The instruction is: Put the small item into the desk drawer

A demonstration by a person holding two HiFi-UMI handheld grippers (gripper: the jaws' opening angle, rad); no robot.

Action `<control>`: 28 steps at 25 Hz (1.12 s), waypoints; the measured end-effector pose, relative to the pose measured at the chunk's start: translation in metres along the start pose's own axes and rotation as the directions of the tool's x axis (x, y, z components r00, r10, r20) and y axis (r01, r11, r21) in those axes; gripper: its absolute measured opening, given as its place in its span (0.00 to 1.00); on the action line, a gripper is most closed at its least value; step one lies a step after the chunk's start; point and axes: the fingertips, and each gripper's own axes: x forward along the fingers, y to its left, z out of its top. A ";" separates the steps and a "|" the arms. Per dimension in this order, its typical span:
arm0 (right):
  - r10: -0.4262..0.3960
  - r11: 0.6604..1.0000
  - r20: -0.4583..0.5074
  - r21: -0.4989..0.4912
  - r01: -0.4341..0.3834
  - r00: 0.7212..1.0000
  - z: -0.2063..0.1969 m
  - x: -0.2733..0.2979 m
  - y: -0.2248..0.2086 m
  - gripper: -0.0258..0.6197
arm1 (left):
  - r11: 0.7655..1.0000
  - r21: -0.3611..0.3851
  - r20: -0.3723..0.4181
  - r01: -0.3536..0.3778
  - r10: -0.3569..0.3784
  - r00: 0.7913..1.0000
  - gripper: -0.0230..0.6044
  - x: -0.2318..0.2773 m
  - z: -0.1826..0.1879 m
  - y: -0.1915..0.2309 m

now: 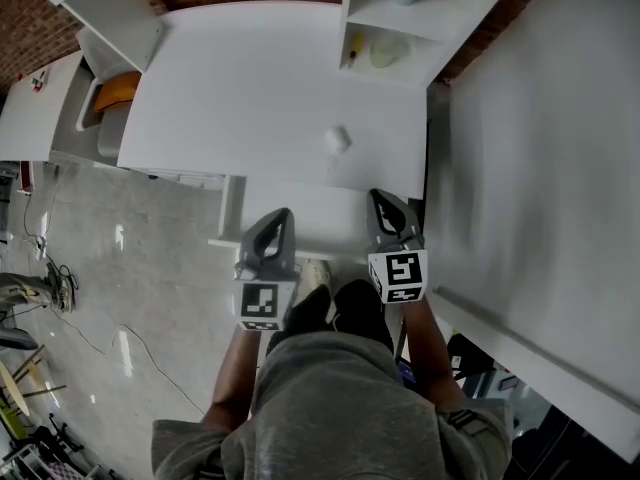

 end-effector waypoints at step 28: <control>0.197 0.980 -0.217 0.004 -0.201 0.956 -0.106 0.167 -0.022 0.05 | 0.968 -0.151 -0.151 -0.201 0.178 0.972 0.06 0.105 -0.110 0.061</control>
